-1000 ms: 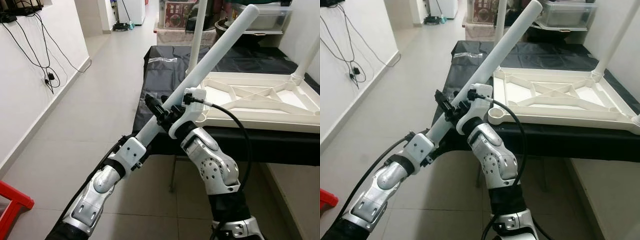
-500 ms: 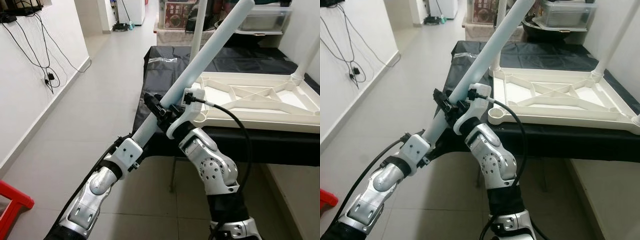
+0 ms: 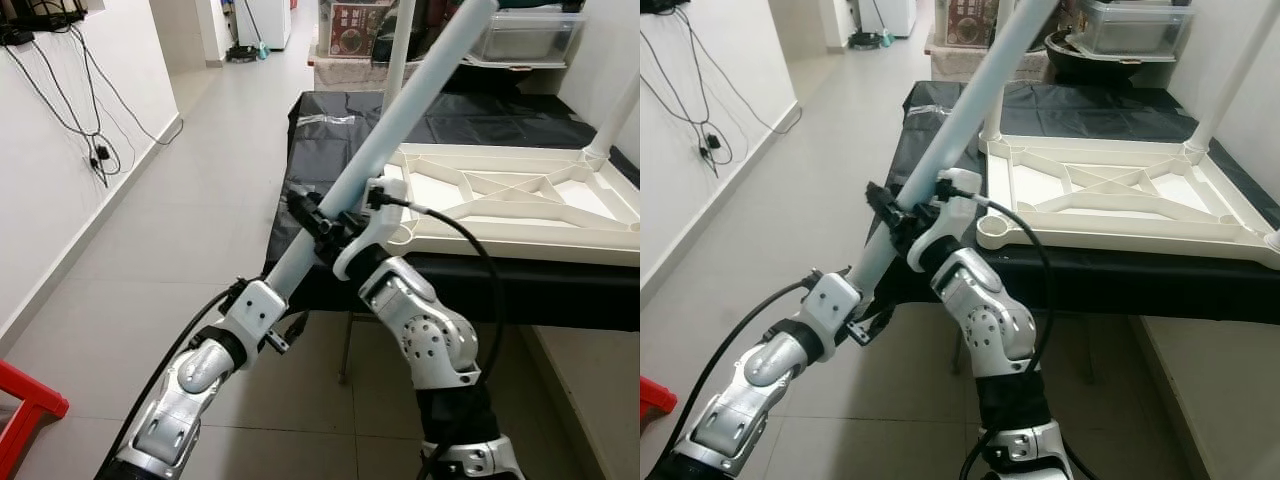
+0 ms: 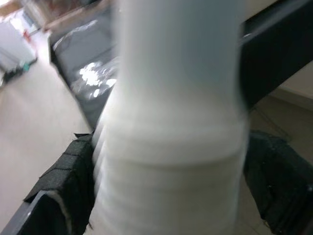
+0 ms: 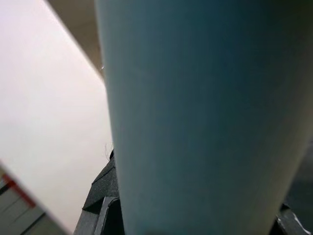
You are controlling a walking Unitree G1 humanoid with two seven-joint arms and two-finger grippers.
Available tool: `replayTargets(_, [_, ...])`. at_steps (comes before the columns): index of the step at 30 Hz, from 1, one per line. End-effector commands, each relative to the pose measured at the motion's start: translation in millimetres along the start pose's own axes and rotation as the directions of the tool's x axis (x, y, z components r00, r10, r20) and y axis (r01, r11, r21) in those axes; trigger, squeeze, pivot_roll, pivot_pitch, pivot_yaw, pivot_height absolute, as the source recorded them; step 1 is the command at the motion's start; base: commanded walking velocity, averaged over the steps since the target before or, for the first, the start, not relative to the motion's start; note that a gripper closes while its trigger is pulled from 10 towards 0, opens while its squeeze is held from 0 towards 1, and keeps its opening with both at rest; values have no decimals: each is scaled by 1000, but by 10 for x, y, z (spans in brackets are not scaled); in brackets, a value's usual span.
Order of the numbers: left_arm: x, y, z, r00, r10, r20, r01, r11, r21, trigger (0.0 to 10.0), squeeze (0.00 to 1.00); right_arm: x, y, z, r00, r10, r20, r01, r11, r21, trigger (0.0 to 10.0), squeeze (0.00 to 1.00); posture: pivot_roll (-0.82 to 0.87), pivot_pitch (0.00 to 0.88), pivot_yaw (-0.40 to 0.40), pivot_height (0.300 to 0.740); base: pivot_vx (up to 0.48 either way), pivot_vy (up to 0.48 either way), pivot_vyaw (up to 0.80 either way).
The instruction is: Building children table
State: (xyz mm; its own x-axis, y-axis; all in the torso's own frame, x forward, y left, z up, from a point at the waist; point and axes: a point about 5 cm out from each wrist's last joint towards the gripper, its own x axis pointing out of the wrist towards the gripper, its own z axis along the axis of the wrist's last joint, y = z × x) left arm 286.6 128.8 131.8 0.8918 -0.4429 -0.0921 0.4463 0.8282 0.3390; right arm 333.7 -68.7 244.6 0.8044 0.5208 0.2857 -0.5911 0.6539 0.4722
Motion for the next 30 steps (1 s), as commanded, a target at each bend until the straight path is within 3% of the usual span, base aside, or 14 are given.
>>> replayTargets(1, [-71, 56, -60, 999, 34, -30, -35, 999, -34, 10000, 1000, -1, -53, 158, 997, -24, 70, 25, 1000, -13, 0, 0, 94, 63, -25, 740, 0, 0, 0])
replayTargets(2, [-140, 86, -82, 997, 75, -34, -78, 993, -87, 10000, 0, -18, -183, 248, 990, -95, 104, 101, 993, -56, 0, 0, 97, 61, -28, 740, 0, 0, 0])
replayTargets(3, [-140, 86, -82, 997, 75, -34, -78, 993, -87, 10000, 0, -18, -183, 248, 990, -95, 104, 101, 993, -56, 0, 0, 97, 61, -28, 740, 0, 0, 0])
replayTargets(4, [-193, 104, -91, 994, 107, -35, -111, 985, -135, 10000, 0, -39, -276, 315, 980, -145, 133, 159, 982, -98, 0, 0, 97, 61, -28, 740, 0, 0, 0])
replayTargets(5, [-264, 124, -88, 987, 159, -34, -163, 969, -188, 10000, 0, -80, -387, 380, 966, -204, 161, 229, 961, -155, 10000, 0, 99, 59, -30, 740, 0, 0, 0])
replayTargets(7, [-264, 124, -88, 987, 159, -34, -163, 969, -188, 10000, 0, -80, -387, 380, 966, -204, 161, 229, 961, -155, 10000, 0, 99, 59, -30, 740, 0, 0, 0])
replayTargets(8, [-373, 148, -92, 969, 244, -52, -249, 933, -262, 10000, 0, -161, -516, 455, 943, -262, 207, 306, 926, -223, 10000, 0, 103, 58, -35, 740, 0, 0, 0])
replayTargets(9, [-373, 148, -92, 969, 244, -52, -249, 933, -262, 10000, 0, -161, -516, 455, 943, -262, 207, 306, 926, -223, 10000, 0, 103, 58, -35, 740, 0, 0, 0])
replayTargets(13, [-444, 172, -92, 940, 333, -70, -336, 879, -338, 10000, 0, -229, -566, 467, 923, -301, 240, 361, 894, -265, 10000, 0, 101, 53, -39, 740, 344, 0, 0])
replayTargets(20, [-450, 228, -45, 928, 367, -67, -366, 864, -346, 10000, 0, -165, -501, 458, 929, -272, 250, 335, 904, -264, 10000, 0, 100, 44, -40, 740, 463, 0, 0])
replayTargets(30, [-443, 316, -21, 918, 389, -72, -391, 866, -310, 10000, 0, -38, -359, 553, 934, -212, 288, 290, 920, -264, 10000, 0, 101, 34, -45, 740, 231, -377, 0])
